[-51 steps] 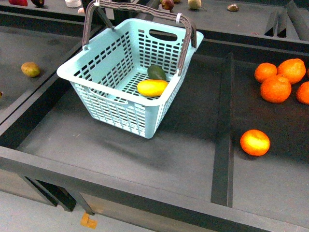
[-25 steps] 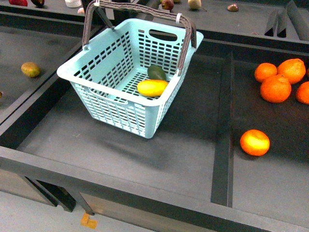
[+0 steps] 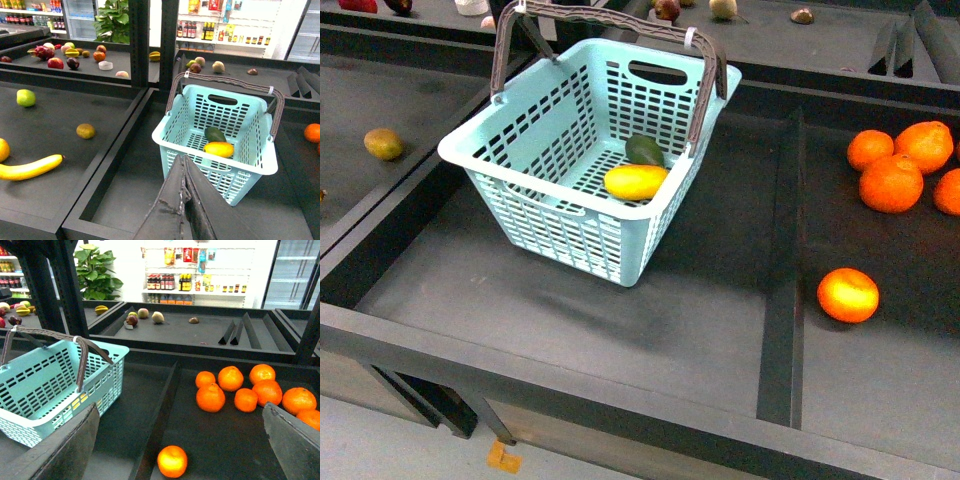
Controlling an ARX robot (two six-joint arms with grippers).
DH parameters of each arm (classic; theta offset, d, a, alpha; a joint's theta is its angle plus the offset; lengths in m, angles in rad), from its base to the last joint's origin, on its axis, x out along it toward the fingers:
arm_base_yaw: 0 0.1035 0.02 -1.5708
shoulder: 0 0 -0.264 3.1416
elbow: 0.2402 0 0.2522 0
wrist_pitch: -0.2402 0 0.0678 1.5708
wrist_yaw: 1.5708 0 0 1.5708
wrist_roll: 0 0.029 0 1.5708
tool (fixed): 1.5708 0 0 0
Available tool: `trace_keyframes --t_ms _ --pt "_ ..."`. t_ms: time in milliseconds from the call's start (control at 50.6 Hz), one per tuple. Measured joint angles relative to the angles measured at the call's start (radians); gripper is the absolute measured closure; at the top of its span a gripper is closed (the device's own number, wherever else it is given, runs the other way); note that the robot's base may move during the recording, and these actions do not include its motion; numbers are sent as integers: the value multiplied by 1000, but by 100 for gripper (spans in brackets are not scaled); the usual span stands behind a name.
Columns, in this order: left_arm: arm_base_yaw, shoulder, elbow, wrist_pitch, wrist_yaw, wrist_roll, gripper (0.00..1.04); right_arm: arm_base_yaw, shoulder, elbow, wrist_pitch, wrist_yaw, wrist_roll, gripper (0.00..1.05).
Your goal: Pick mango and avocado into basket
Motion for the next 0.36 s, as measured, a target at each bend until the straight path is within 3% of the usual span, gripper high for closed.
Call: trace_keyframes --t_ms 356 --pt "0 -2 0 0 0 0 102 0 0 0 0 0 0 8"
